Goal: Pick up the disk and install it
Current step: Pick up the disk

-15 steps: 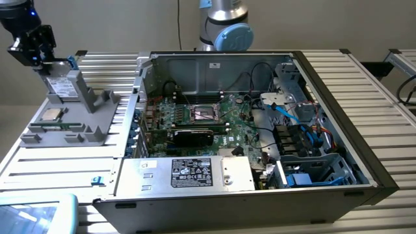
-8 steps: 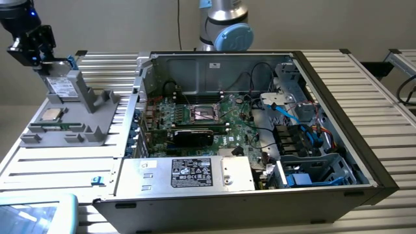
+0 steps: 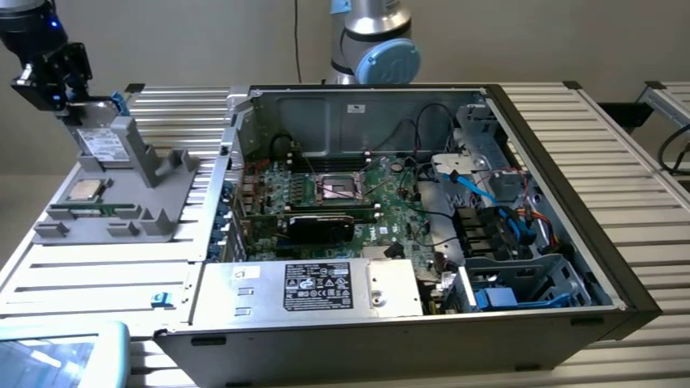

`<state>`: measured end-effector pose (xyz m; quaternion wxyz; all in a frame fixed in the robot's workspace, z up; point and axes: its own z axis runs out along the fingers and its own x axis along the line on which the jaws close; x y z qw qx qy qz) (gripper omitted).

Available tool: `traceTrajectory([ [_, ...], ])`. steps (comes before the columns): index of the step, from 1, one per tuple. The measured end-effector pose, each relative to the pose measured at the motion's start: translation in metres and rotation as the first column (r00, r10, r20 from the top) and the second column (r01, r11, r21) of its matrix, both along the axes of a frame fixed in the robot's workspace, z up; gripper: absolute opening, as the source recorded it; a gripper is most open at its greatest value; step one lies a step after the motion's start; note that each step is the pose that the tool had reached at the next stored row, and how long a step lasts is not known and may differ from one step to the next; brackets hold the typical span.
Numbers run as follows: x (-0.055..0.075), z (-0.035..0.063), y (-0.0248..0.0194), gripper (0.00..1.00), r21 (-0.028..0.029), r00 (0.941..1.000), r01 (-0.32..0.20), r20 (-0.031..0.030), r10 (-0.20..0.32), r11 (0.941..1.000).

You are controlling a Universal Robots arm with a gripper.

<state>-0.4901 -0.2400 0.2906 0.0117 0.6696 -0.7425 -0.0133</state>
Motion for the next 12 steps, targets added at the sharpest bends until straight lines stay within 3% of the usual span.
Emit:
traceTrajectory([
  [4,-0.0005,-0.0011,0.0,0.53,0.0113,1.0,-0.003,0.0,0.003,0.9999],
  [7,-0.0005,-0.0025,0.0,0.53,0.0114,1.0,-0.003,-0.0035,0.003,0.9999],
  [12,-0.0008,-0.0044,-0.0001,0.53,0.0115,1.0,-0.002,-0.0037,0.002,0.9999],
])
